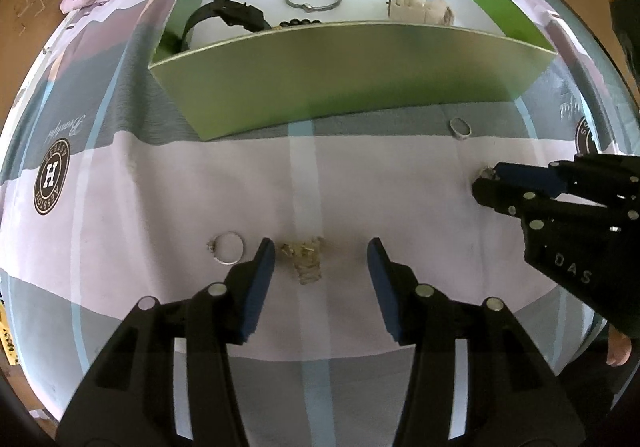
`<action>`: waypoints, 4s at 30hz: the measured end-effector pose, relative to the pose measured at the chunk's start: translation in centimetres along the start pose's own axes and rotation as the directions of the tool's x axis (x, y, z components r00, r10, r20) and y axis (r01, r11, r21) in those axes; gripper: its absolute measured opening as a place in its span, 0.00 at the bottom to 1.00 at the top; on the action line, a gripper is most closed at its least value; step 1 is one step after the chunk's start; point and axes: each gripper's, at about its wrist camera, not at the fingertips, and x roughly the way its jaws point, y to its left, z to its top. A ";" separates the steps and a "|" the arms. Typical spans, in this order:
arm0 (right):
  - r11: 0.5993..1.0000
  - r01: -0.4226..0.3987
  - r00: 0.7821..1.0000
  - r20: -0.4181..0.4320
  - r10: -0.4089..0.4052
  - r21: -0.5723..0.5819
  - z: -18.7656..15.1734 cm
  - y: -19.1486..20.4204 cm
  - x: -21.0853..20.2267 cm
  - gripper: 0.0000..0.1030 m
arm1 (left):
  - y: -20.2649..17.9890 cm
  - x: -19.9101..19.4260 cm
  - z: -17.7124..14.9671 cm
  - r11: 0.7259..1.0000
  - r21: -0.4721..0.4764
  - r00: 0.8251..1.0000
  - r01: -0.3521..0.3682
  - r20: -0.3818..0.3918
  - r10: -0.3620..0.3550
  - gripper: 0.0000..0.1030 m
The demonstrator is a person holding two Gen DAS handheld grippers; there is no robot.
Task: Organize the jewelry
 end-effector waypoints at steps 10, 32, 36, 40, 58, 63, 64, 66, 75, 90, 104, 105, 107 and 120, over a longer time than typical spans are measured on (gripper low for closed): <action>1.000 0.008 1.000 0.019 -0.008 -0.009 0.2 0.8 0.1 0.42 | 0.1 0.1 -0.1 1.000 0.000 1.000 -0.008 -0.001 0.008 0.31; 0.999 0.002 0.998 0.055 0.001 -0.045 -1.3 2.5 1.3 0.53 | 1.5 0.0 -0.8 1.000 -0.010 1.000 -0.008 0.024 0.008 0.51; 0.997 -0.033 0.990 0.131 0.042 -0.075 -2.4 2.6 1.3 0.65 | 1.9 -0.2 -0.9 0.998 0.058 0.999 0.013 0.042 -0.016 0.53; 0.983 -0.061 0.966 0.237 0.102 -0.173 -4.3 2.6 1.3 0.78 | 2.6 -0.5 -0.4 0.997 0.077 0.997 0.015 0.071 -0.021 0.56; 0.986 -0.012 0.941 0.331 0.067 -0.166 -5.4 3.3 1.9 0.91 | 3.7 -5.3 -3.3 0.999 0.032 0.991 0.044 0.125 -0.047 0.70; 0.990 0.008 0.939 0.341 0.041 -0.140 -5.3 3.5 2.2 0.97 | 3.3 -6.0 -4.0 0.996 0.064 0.988 0.057 0.137 -0.065 0.71; 0.991 0.010 0.939 0.342 0.035 -0.131 -5.3 3.5 2.2 0.98 | 3.3 -6.1 -4.0 0.996 0.067 0.987 0.061 0.141 -0.070 0.71; 0.993 0.014 0.938 0.346 0.027 -0.115 -5.4 3.4 2.2 0.99 | 3.2 -6.1 -4.1 0.996 0.071 0.987 0.059 0.144 -0.069 0.71; 0.994 -0.004 0.935 0.351 0.042 -0.109 -5.3 3.0 2.3 0.99 | 3.4 -6.2 -3.7 0.998 0.064 0.983 0.022 0.182 -0.033 0.79; 0.981 -0.033 0.958 0.275 0.086 -0.192 -4.7 2.7 1.8 0.99 | 5.5 -4.6 -4.0 0.991 -0.026 0.957 0.130 0.263 -0.119 0.80; 0.982 -0.139 0.944 0.281 0.171 -0.128 -3.9 -1.7 0.5 0.50 | 1.9 -2.8 -3.3 0.964 0.149 0.938 0.218 0.240 -0.250 0.74; 0.982 -0.129 0.945 0.283 0.163 -0.135 -3.9 -1.6 0.5 0.50 | 1.8 -2.4 -3.1 0.966 0.156 0.943 0.208 0.230 -0.240 0.70; 0.983 -0.114 0.946 0.288 0.152 -0.145 -3.9 -1.3 0.5 0.50 | 1.8 -1.0 -2.6 0.974 0.145 0.959 0.174 0.199 -0.201 0.63; 0.984 -0.030 0.953 0.292 0.081 -0.175 -3.3 0.5 0.6 0.23 | 4.4 -0.2 -1.9 0.982 0.031 0.964 0.185 0.190 -0.187 0.21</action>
